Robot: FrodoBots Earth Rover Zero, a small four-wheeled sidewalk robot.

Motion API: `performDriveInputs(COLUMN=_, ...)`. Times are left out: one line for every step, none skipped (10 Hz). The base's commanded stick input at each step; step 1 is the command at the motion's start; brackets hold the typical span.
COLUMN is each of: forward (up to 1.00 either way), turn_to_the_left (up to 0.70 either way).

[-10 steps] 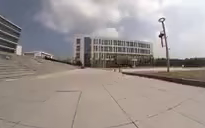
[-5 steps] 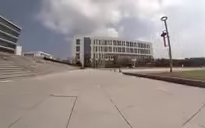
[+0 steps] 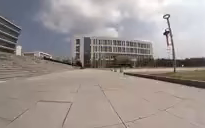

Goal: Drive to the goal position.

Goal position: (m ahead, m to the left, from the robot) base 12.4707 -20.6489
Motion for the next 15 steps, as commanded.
performDriveInputs(forward=0.70, turn_to_the_left=0.00)
performDriveInputs(forward=0.70, turn_to_the_left=0.00)
performDriveInputs(forward=0.70, turn_to_the_left=0.00)
performDriveInputs(forward=0.70, turn_to_the_left=0.00)
performDriveInputs(forward=0.70, turn_to_the_left=0.00)
performDriveInputs(forward=0.70, turn_to_the_left=0.00)
performDriveInputs(forward=0.70, turn_to_the_left=0.00)
performDriveInputs(forward=0.70, turn_to_the_left=0.00)
performDriveInputs(forward=0.70, turn_to_the_left=0.00)
performDriveInputs(forward=0.70, turn_to_the_left=0.00)
performDriveInputs(forward=0.70, turn_to_the_left=0.00)
performDriveInputs(forward=0.70, turn_to_the_left=0.00)
performDriveInputs(forward=0.70, turn_to_the_left=0.00)
performDriveInputs(forward=0.70, turn_to_the_left=0.00)
performDriveInputs(forward=0.70, turn_to_the_left=0.00)
